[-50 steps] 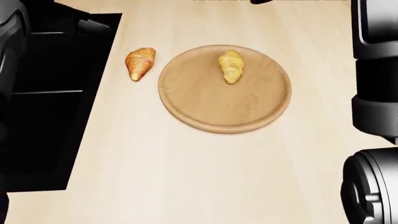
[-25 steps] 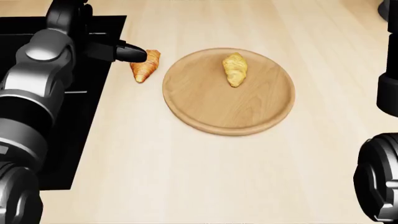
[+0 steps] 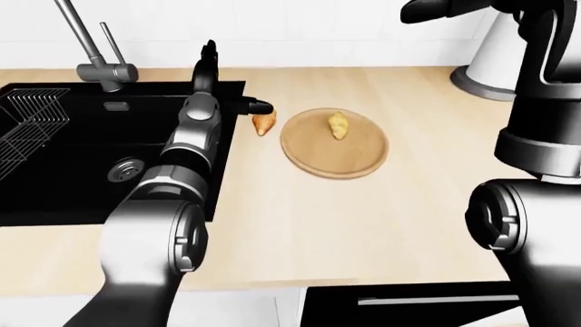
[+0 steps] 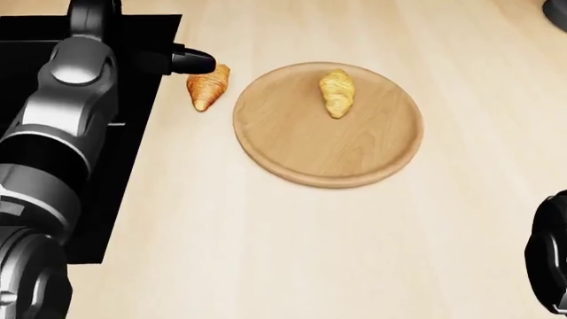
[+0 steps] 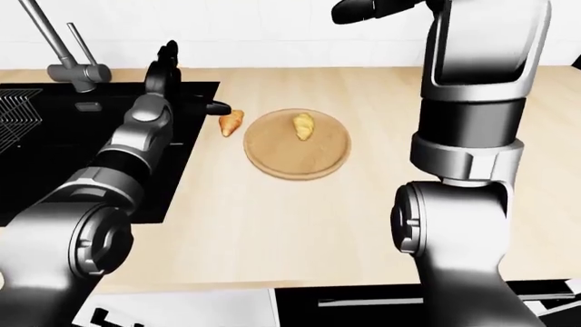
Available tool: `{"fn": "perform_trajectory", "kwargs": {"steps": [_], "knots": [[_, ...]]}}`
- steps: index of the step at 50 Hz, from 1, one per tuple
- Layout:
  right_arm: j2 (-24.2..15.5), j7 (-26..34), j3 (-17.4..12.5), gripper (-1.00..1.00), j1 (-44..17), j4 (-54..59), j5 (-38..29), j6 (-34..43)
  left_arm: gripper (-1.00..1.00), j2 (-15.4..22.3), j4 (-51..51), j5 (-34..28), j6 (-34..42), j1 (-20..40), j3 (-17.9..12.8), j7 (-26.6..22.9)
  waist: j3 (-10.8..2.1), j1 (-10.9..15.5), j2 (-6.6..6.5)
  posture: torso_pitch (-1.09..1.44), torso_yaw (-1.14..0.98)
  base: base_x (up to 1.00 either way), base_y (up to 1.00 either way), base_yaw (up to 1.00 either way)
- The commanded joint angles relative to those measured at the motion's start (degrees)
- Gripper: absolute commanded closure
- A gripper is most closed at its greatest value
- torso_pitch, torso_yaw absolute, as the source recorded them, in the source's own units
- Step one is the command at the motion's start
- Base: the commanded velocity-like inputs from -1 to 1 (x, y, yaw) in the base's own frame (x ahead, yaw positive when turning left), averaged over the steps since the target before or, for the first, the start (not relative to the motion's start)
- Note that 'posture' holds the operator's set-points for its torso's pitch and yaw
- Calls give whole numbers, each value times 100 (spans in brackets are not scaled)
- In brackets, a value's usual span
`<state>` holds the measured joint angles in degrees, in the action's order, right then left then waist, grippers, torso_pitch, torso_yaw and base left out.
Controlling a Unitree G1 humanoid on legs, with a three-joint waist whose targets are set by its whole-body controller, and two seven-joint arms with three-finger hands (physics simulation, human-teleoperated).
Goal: Place the pastries on the plates.
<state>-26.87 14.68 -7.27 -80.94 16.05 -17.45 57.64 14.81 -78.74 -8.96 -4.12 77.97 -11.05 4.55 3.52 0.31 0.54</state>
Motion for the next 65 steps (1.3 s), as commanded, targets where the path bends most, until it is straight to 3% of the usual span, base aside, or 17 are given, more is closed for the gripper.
{"fn": "perform_trajectory", "kwargs": {"steps": [1,19,30,65], "knots": [[-114,-30,-58,-100,-173,-235,-37,-71,-100,66,208,-62,-114,242,-7,-9,-174,0,9,4,0,0,0,0],[-376,-60,-142,-100,-207,-466,44,163,-100,105,164,-506,27,293,-28,-23,159,-2,15,15,0,0,0,0],[-453,-44,-167,-100,-90,-625,116,279,-100,88,153,-975,-119,316,126,-35,345,5,28,20,0,0,0,0],[-428,-102,-176,-100,151,-867,182,415,-100,-63,143,-1186,-587,175,65,-478,376,12,42,20,0,0,0,0]]}}
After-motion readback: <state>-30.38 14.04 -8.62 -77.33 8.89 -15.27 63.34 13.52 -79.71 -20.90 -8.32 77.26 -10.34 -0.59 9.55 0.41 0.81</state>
